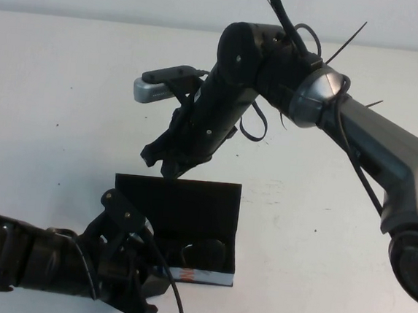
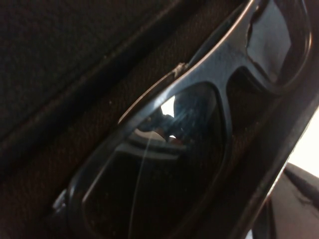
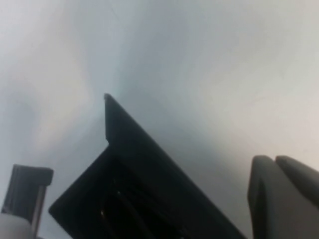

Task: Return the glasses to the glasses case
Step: Close the glasses case

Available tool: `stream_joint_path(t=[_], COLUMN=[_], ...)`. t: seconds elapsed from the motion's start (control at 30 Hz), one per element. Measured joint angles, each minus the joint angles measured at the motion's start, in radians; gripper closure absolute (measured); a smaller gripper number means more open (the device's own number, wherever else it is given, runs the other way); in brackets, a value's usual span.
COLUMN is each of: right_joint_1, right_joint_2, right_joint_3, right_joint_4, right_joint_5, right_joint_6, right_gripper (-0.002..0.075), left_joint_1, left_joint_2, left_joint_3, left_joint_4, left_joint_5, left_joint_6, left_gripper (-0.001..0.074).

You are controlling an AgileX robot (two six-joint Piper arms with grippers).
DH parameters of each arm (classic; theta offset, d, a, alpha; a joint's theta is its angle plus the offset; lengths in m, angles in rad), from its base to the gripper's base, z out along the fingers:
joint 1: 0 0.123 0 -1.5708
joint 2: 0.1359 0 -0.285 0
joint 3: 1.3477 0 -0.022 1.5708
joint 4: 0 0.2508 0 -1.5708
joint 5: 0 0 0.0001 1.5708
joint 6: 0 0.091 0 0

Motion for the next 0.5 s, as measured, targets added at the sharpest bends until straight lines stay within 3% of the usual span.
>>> stream_joint_path(t=[0.5], right_joint_1=[0.003], right_joint_2=[0.0], right_joint_3=[0.004], right_joint_4=[-0.082], right_joint_5=[-0.008], right_joint_6=[0.039], right_gripper=[0.0739], left_joint_1=[0.0], left_joint_2=[0.0], left_joint_3=[0.0], left_joint_4=[0.0], left_joint_5=[-0.001], left_joint_6=[0.002], left_gripper=[0.0736])
